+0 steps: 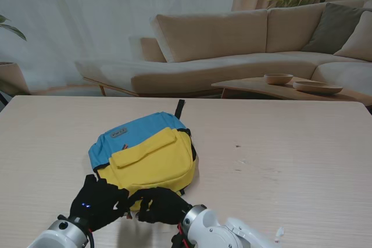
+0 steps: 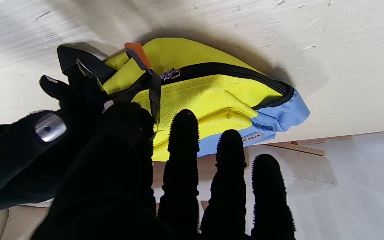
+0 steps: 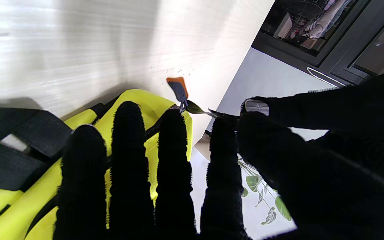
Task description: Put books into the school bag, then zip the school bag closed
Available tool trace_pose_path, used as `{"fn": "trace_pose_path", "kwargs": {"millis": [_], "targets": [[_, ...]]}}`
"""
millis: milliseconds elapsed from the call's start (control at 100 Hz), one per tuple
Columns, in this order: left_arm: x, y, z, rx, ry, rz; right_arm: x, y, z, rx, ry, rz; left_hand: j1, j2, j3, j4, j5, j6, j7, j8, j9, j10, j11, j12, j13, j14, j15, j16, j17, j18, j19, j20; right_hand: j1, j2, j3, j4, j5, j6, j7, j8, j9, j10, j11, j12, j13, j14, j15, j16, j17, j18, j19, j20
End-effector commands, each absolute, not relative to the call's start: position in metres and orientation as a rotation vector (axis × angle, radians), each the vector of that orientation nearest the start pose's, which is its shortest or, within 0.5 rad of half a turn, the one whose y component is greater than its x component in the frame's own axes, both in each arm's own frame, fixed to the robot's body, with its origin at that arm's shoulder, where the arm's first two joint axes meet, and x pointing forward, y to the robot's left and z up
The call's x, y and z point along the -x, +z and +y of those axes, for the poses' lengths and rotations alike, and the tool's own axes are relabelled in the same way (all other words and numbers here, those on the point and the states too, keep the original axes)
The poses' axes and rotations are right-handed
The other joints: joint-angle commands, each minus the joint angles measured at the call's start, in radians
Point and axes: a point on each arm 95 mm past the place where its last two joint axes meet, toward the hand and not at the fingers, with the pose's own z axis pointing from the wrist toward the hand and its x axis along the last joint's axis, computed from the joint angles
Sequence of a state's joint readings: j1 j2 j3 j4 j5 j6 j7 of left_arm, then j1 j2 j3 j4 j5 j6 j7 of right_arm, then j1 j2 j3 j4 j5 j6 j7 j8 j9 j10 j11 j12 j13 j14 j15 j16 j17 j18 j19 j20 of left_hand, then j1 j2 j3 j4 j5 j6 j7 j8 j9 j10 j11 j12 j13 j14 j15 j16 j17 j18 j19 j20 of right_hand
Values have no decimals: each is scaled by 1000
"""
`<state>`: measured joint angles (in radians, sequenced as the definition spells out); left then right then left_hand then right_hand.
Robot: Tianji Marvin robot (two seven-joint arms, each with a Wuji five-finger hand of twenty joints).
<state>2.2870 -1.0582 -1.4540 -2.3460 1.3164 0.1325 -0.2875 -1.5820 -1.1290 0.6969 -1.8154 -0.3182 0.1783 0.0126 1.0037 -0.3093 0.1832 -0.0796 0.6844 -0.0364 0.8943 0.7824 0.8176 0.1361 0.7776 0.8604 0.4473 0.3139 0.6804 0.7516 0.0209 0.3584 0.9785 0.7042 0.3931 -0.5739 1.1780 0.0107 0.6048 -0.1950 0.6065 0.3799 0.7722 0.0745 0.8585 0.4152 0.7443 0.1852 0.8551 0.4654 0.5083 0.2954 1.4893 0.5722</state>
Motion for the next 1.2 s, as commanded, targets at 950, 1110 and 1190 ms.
{"fn": "trace_pose_path", "kwargs": {"millis": [950,1110,1190], "targets": [[-237,-268,8,1306,-1326,1536,-260,-354,216,1784,-1802,-1616,-234,89,197,45,-325,-16,-381,-253,-336,-12,-435,-381,-146,6,-331,-196,-78,29,-189,-83,81,-145,-20,-220,383,0,456,104,195,25,60,71,168,27,116,19,63,57,65,18],[-257,-275,21,1309,-1333,1486,-259,-354,210,1763,-1810,-1624,-237,84,201,45,-373,-32,-415,-292,-385,-24,-468,-403,-186,-10,-383,-219,-96,17,-250,-96,83,-144,-20,-220,383,-2,448,101,197,24,48,66,166,24,106,13,61,56,62,16],[-270,-279,28,1324,-1335,1467,-258,-355,207,1760,-1812,-1622,-236,81,208,45,-379,-36,-418,-301,-400,-25,-473,-406,-201,-16,-397,-224,-106,11,-267,-97,85,-146,-20,-220,384,1,445,99,198,26,44,65,167,26,99,9,59,57,59,15]]}}
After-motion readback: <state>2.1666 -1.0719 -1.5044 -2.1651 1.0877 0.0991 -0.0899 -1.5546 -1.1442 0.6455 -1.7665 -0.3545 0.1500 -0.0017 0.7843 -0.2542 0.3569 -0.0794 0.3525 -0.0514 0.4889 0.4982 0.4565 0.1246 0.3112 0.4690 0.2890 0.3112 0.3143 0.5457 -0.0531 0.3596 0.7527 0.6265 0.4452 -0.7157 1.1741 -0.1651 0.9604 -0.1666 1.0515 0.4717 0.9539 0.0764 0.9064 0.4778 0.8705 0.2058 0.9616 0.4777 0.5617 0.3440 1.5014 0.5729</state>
